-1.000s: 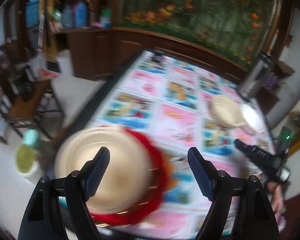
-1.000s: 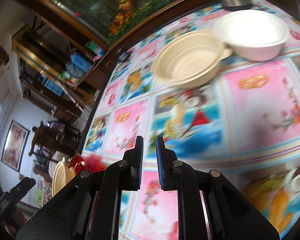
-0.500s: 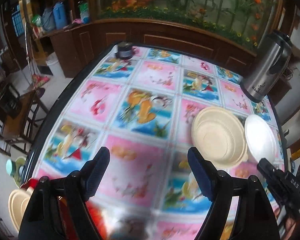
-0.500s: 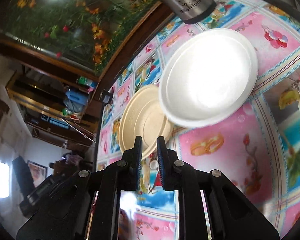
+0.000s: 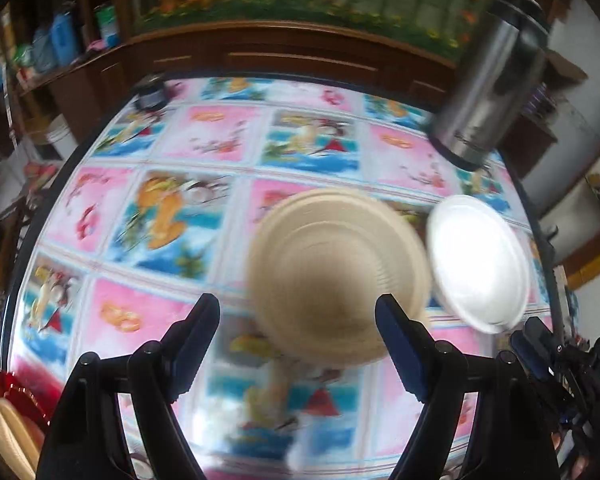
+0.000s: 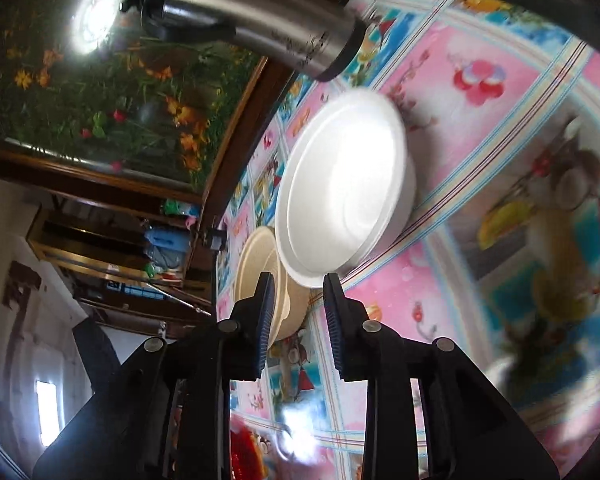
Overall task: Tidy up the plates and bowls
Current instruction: 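Move the right gripper to the white bowl and grasp its rim, then grasp the white bowl rim with the left gripper beside the right gripper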
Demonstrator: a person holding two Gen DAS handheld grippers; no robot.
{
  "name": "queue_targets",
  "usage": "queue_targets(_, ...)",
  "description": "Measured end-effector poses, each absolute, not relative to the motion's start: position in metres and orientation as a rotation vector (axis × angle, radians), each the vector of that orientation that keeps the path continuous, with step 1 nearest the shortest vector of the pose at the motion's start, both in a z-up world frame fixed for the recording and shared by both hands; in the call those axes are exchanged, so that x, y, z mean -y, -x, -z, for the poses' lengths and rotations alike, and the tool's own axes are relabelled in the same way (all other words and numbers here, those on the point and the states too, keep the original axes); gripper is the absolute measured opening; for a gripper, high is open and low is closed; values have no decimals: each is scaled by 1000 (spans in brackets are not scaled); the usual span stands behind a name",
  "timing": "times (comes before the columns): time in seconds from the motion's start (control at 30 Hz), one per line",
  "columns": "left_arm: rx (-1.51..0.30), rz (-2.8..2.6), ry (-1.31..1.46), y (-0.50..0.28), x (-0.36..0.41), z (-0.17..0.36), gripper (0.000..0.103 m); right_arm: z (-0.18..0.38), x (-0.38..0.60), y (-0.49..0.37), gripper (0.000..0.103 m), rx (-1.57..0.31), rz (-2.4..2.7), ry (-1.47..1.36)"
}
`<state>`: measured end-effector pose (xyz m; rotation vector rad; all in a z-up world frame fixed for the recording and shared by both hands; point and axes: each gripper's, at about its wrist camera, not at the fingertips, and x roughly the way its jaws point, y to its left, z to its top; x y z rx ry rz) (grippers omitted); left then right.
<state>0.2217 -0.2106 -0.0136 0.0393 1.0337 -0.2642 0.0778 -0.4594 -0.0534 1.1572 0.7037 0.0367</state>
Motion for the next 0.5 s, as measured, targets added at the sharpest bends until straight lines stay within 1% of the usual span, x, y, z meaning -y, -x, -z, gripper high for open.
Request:
queue_targets(0.13, -1007, 272, -46, -231, 234, 5, 80, 46, 478, -66, 25, -665, 93, -1121)
queue_targets(0.23, -1005, 266, -70, -250, 255, 5, 80, 55, 488, -66, 25, -654, 151, -1123)
queue_targets(0.4, -973, 272, -169, -278, 292, 11, 80, 70, 494, -75, 25, -612, 107, -1159)
queue_targets(0.5, -1020, 290, -220, -293, 311, 24, 80, 73, 493, -76, 33, -603, 108, -1163)
